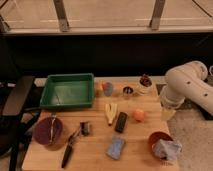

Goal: Place fork in table surface

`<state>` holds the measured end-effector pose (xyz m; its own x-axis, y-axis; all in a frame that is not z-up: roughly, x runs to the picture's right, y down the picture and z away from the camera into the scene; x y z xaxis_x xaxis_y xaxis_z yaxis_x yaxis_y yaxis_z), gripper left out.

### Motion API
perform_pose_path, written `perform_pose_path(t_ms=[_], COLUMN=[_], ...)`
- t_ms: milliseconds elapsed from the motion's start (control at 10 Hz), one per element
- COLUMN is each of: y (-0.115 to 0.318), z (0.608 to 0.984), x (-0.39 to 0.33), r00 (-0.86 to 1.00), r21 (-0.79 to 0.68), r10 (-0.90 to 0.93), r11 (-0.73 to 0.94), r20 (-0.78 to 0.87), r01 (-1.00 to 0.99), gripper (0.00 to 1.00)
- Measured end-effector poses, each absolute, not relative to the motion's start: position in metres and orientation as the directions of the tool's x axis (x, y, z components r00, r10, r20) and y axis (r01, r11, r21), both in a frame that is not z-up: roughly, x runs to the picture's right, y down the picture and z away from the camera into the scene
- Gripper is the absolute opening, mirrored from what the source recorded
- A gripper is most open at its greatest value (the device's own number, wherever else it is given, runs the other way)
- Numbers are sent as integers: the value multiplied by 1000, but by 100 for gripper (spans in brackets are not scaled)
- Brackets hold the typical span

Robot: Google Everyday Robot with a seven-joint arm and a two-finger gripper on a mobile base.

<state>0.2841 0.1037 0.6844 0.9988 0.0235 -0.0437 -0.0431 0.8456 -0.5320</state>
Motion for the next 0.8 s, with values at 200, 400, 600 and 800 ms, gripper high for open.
perform_pose_path(t_ms=[200,400,600,800], y=[94,90,92,98], z=[677,670,663,655], x=[271,233,182,131], r00=[1000,991,969,938], r21=[-518,-515,-513,-497], r10=[-15,-56,-99,-122], r11=[855,850,833,822], r20=[15,120,227,323], r01=[20,111,206,278], gripper=[65,65,65,65])
